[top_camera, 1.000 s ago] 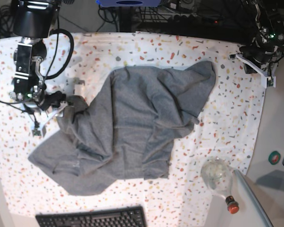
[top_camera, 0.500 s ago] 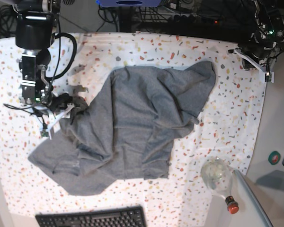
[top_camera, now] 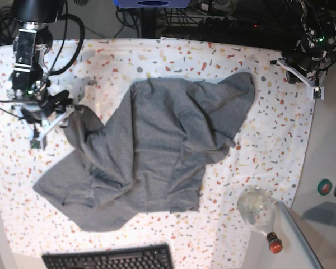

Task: Layout the t-shirt on the table in an organized manner, then fold the t-shirt properly
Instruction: 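Grasp the shirt corner near each gripper with both grippers, then lift the shirt with both grippers and swing it flat over the cloth, then hold the shirt corners and pull them apart to smooth it flat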

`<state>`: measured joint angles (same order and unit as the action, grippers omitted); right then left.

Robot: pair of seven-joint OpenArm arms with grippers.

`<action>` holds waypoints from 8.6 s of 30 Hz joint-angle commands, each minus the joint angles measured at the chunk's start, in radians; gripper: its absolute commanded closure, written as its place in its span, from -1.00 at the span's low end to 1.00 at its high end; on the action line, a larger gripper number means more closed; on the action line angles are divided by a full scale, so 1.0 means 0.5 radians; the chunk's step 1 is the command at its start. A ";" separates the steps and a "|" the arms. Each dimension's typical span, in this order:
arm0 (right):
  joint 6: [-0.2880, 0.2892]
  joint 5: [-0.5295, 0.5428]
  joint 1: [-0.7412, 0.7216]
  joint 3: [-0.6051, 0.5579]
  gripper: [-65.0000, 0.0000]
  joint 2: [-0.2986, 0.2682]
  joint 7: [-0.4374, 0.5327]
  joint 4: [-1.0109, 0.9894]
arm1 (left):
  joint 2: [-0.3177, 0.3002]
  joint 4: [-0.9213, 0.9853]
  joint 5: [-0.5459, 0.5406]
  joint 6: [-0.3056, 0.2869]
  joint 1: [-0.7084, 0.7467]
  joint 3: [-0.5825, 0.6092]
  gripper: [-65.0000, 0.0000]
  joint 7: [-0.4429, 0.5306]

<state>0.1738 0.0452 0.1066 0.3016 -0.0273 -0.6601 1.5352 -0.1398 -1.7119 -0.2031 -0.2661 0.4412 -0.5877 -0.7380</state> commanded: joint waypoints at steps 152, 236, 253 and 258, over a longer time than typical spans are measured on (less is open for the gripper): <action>0.682 0.212 -2.053 0.571 1.00 -1.306 -0.725 0.113 | 0.401 0.522 -0.881 0.300 -2.704 0.575 1.00 -0.453; 0.839 0.301 -0.156 0.871 0.46 -0.512 0.196 -1.185 | -0.179 0.384 -1.028 0.291 0.018 0.723 1.00 0.198; 0.829 0.301 0.068 1.433 1.00 -0.331 -0.007 -0.663 | -0.176 0.366 -1.028 0.291 0.021 0.741 1.00 0.198; 0.826 0.298 0.098 1.433 1.00 -0.263 -0.010 -0.568 | -0.176 0.366 -1.028 0.291 0.015 0.741 1.00 0.198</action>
<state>0.5850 0.1864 0.1562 1.0126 -0.1352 -0.6800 1.2373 -0.2192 -1.5101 -0.7086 -0.1116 0.4488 -0.2131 -0.6533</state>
